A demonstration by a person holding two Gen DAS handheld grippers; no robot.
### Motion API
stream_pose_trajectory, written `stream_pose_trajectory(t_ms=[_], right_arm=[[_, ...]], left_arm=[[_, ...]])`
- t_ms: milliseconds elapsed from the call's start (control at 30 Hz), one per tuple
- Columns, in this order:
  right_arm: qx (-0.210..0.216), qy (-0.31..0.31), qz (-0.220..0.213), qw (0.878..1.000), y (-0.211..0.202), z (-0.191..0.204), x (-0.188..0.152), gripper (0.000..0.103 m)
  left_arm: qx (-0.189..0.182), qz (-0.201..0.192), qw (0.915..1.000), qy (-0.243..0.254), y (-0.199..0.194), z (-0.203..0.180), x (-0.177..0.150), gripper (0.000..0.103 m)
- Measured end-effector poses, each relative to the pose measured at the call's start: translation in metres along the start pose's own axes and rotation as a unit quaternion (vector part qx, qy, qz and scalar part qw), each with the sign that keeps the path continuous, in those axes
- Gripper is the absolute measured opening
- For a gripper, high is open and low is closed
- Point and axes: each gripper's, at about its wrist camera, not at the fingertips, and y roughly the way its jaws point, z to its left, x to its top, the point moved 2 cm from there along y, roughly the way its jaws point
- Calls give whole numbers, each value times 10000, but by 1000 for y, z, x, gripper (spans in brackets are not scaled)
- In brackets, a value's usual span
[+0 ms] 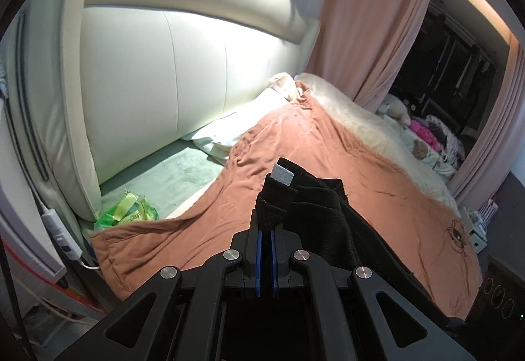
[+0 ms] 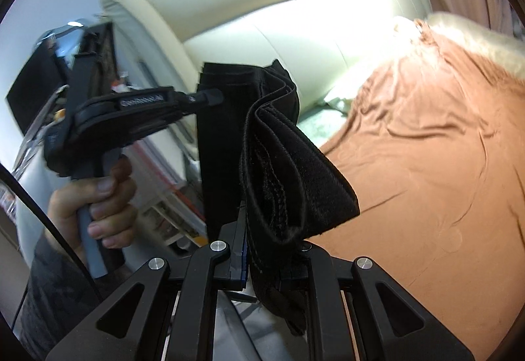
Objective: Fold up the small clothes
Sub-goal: 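Lift the folded shirt with both grippers and carry it toward the bed's headboard, then lower the folded shirt onto the bed and open both grippers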
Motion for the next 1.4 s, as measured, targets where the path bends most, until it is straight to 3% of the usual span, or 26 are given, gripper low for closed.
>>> stream_pose_trajectory(t_ms=[400, 700, 767, 833, 933, 1000, 1033, 1400], right_arm=[[-229, 308, 201, 9991, 8, -124, 15, 7], [-165, 446, 385, 9981, 46, -168, 34, 7], [-411, 420, 496, 9970, 64, -165, 42, 8], [-734, 534, 799, 9927, 80, -173, 43, 9], [-1005, 584, 1080, 9873, 88, -192, 37, 26], [-1160, 544, 983, 9869, 79, -205, 35, 59], [-1176, 600, 937, 9868, 78, -207, 35, 63], [-1219, 888, 1015, 9833, 71, -224, 13, 64]], left_arm=[[492, 460, 9977, -63, 101, 8, 15, 4], [1016, 707, 9922, -142, 164, 32, 19, 4], [1181, 713, 9904, -78, 177, 34, 21, 4], [1346, 798, 9877, -67, 190, 37, 20, 17], [1543, 886, 9840, -53, 204, 43, 12, 38], [1500, 947, 9841, -31, 210, 46, 7, 40], [1490, 991, 9839, -4, 212, 46, 4, 40], [1186, 1290, 9845, -90, 205, 38, -37, 40]])
